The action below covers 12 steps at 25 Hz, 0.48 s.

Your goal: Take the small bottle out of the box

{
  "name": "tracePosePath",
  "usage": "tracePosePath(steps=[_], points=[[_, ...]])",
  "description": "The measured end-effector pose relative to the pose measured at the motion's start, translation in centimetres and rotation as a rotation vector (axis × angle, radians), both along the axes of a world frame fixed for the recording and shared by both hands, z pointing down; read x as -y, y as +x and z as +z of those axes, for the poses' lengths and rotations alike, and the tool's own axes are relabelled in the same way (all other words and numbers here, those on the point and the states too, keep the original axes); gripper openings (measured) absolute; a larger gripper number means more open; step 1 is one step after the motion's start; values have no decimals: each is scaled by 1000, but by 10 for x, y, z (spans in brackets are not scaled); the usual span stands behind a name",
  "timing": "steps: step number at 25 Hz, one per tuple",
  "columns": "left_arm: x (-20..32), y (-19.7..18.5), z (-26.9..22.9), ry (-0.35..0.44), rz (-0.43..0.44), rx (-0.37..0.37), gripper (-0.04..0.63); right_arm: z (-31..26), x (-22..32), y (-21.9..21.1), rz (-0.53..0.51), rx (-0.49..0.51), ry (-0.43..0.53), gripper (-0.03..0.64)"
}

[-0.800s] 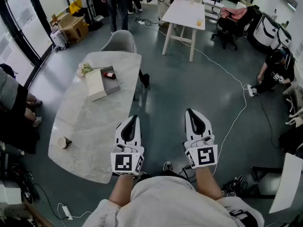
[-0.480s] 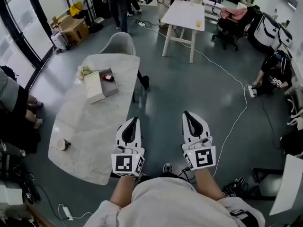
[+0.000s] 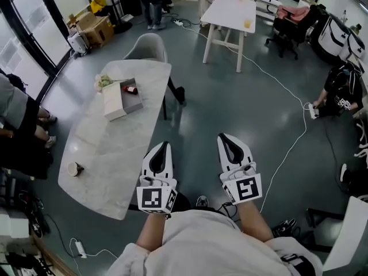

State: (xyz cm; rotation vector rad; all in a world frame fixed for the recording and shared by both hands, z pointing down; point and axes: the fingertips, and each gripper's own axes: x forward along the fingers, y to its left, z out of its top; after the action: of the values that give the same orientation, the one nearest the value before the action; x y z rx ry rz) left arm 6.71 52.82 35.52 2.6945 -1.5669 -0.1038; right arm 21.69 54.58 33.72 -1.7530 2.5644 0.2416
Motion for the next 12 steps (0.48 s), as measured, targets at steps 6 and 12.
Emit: tracePosePath(steps=[6,12], points=[[26,4,12,-29,-11,38,23,11,30,6,-21,39,-16,26],[85,11,32,-55,-12,17,23,33,85,4,-44,18,-57,26]])
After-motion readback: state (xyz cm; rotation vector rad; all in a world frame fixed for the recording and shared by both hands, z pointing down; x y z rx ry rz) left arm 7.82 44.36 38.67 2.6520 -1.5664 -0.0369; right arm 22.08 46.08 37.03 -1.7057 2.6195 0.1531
